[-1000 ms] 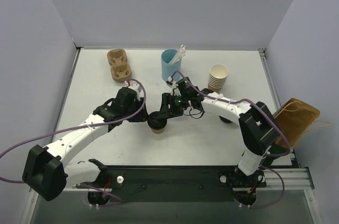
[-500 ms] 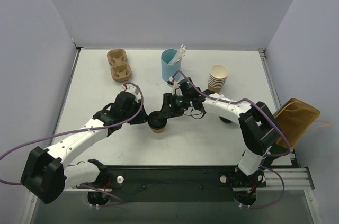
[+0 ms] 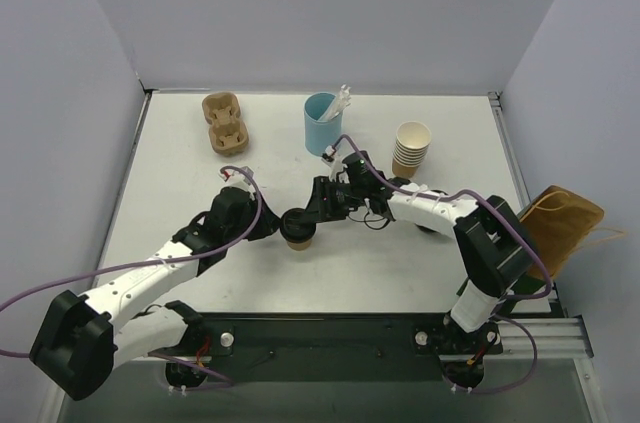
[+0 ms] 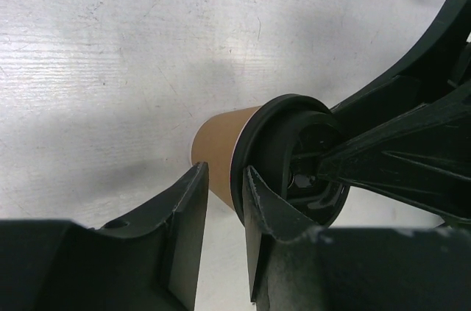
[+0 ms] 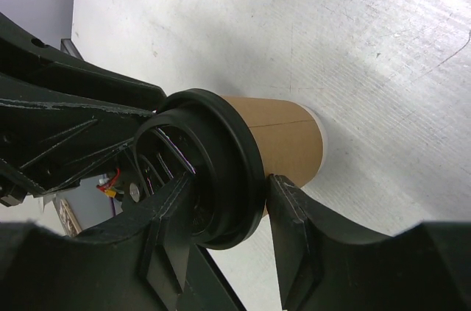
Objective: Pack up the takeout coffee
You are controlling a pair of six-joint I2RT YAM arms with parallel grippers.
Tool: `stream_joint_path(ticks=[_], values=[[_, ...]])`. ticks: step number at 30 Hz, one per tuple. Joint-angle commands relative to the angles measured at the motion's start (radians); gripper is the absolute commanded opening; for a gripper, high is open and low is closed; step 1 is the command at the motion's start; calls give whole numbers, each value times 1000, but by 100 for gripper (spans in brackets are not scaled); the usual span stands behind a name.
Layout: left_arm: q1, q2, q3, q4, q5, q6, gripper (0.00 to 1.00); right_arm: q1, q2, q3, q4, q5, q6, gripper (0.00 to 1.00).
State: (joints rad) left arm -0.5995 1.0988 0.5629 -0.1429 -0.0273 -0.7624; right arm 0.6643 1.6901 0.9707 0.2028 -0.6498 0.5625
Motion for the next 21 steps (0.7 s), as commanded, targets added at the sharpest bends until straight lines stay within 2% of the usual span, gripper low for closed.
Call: stream_joint_path(ticks=[1,6,9,14,17,21], values=[[-37,24,-97,-201,-14,1,35,18,34,-70,-88,118,-35,40],[1,-74,73,-283,0,37,45,24,-6,-99,-21,113,51,40],[1,-125,106,-247,58,31,48,27,-26,-133,52,105,126,40],[1,-177,16,-114,151,-52,48,41,-41,-153,102,131,204,40],[3,-206,-58,-2,167,-83,48,55,-41,-145,103,141,215,40],[4,-194,-87,31,150,-106,47,61,-49,-147,95,170,224,40]])
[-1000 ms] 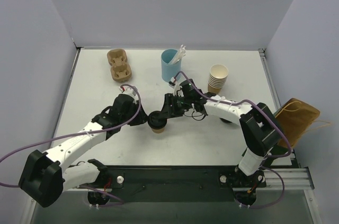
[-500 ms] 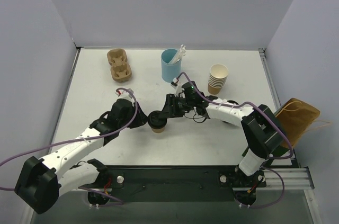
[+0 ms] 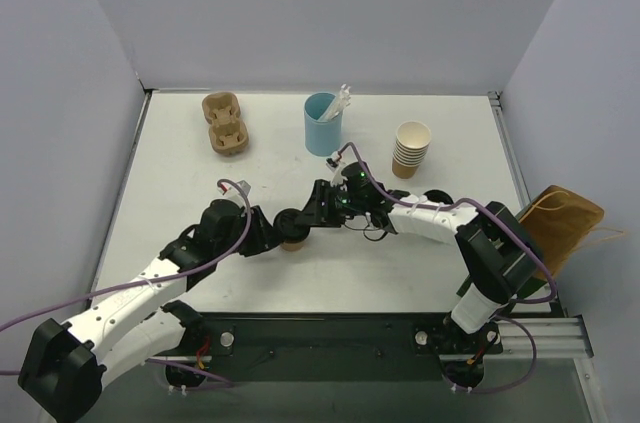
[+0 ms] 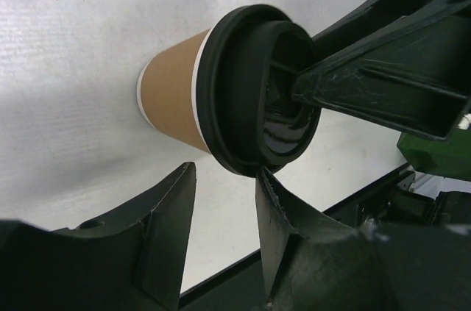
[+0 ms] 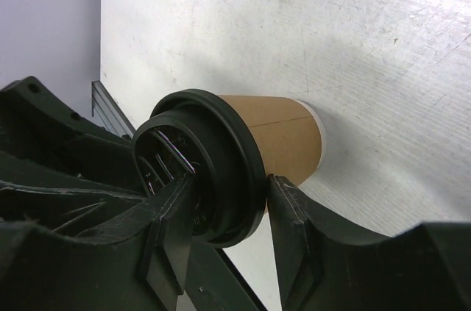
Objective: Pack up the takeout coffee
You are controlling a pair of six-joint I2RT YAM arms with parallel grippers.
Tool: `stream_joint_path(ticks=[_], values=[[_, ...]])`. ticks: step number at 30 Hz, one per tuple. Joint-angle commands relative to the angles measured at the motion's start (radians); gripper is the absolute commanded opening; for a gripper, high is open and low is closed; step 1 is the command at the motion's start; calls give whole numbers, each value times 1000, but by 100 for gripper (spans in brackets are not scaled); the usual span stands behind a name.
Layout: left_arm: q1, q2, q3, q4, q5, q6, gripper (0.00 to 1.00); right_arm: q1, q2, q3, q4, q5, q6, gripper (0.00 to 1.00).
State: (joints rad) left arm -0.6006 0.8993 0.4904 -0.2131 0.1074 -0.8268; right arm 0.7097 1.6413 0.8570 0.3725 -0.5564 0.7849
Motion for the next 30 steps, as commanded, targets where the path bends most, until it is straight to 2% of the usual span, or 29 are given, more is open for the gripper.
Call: stream_joint_path(ticks=[1,14,21,30], values=[[5,13,-10,89,3,-40,47,16,-1,-32,-79,81,-1,40],[48,29,-26,21,-83,-31,44,17,-21,-27,-130,119,-24,40],[111,-16,-19,52,-11,11,45,19,-12,-12,-135,122,-33,40],[139,58,-15,93,15,51,45,20,-12,7,-145,121,-36,40]])
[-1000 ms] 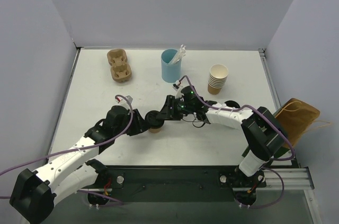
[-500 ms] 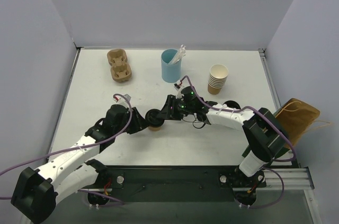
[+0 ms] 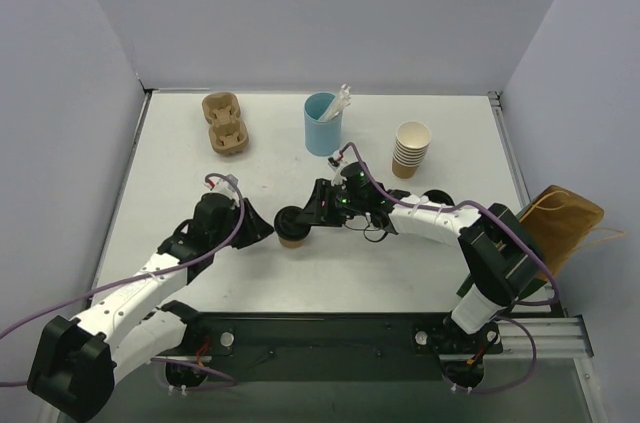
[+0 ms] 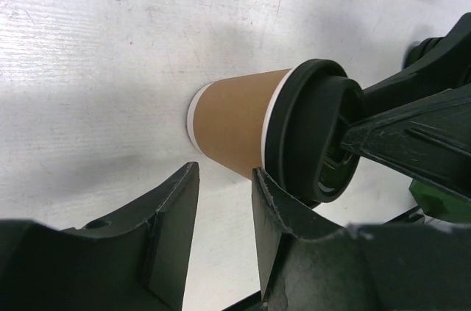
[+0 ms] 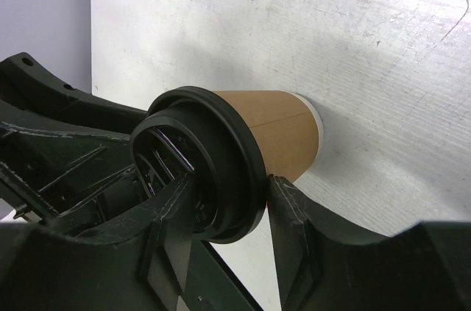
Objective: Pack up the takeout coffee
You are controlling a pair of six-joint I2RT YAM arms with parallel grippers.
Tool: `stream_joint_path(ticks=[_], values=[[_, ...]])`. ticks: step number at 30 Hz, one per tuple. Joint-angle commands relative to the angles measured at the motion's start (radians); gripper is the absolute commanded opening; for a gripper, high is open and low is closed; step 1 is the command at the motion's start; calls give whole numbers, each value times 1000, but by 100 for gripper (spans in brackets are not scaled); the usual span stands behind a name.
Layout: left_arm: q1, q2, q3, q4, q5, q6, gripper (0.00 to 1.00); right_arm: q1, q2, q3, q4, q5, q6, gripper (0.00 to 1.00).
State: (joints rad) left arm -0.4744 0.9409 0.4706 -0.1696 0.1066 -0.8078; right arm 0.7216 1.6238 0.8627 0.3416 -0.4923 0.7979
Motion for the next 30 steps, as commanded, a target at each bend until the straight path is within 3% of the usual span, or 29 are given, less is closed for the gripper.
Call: stream_joint_path(ticks=[1,10,25,30], values=[[16,19,0,51,12,30,44,7,5,1,-116,57,-49,40],[25,-57,57,1,21,62,46,9,8,6,-124,52,-52,40],[28,70,26,150,84,79,46,7,4,10,-130,52,-54,40],[29,87,55,-22,-56,75,40,6,2,2,-131,60,-57,40]])
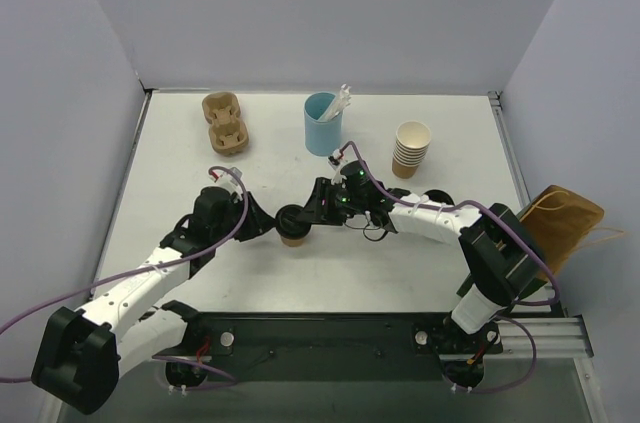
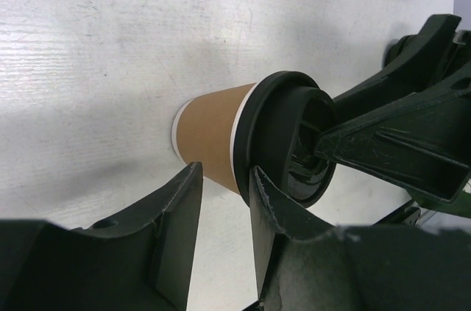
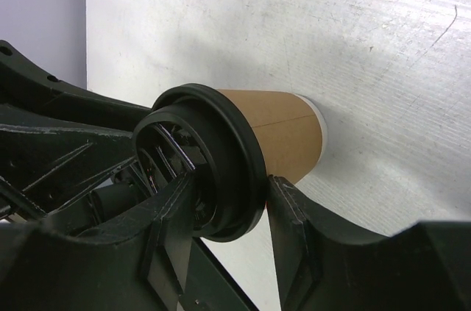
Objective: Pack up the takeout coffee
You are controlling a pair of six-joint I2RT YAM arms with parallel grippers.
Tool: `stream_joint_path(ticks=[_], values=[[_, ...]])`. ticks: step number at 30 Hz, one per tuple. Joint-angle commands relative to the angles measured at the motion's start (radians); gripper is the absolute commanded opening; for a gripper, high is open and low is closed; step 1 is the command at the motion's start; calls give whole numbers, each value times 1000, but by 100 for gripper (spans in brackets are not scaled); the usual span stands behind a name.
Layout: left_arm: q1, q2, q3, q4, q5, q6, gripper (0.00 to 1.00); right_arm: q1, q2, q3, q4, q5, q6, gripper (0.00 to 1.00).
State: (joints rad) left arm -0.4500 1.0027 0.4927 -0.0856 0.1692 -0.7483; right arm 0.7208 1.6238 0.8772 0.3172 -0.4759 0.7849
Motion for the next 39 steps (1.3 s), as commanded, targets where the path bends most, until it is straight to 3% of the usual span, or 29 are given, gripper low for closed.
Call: stream_joint_path(ticks=[1,6,10,17,21,25,30,35,39], values=[[5,33,44,-182,-146,15,40,5,1,-14,-109,45,-44,40],[25,143,52,-250,-200,23,38,-11,19,-29,-109,56,-56,40],[25,233,12,-212,-185,7,36,-23,30,-46,-106,57,-67,40],[16,249,-85,-155,-203,-13,34,-37,30,-60,-110,69,-85,39],[-13,206,-36,-218,-197,-11,34,-38,42,-43,-118,50,-107,39],[-4,67,70,-281,-132,36,42,-52,51,29,-204,10,-190,39],[57,48,214,-356,-79,115,48,-80,80,124,-312,-99,-303,39],[88,108,262,-290,45,210,48,-84,111,198,-423,-170,-400,39],[96,122,210,-114,211,213,48,-83,114,233,-461,-201,-435,39]])
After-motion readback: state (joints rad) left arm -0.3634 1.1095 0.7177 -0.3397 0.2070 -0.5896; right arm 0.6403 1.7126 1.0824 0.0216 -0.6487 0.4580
